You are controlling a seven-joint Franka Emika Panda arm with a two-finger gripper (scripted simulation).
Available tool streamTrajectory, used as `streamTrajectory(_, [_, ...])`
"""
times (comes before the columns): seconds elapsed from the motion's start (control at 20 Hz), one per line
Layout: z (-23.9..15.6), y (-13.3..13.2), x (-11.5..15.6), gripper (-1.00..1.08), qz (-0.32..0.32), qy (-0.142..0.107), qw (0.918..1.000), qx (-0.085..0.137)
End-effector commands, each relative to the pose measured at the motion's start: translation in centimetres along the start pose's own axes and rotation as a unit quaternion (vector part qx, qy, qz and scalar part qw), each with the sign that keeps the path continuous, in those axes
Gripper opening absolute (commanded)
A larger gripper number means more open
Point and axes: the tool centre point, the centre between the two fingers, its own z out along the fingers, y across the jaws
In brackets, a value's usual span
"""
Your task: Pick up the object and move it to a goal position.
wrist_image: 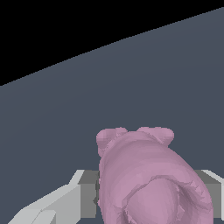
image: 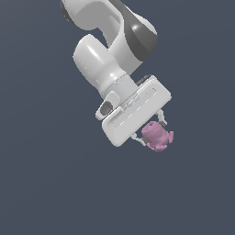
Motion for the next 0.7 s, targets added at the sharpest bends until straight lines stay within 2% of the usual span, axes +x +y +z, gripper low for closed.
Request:
streamTrajectory(0.0, [-0.9, -0.3, 1.7, -1.0, -0.019, 0.02, 0.9994, 0.019])
streamTrajectory(0.35, [-3.0, -1.0, 5.1, -1.0, -0.059, 0.062, 0.9943, 0.063])
streamTrajectory(0.65, [-4.0, -1.4, 6.5, -1.0, -0.078, 0.08, 0.9901, 0.085])
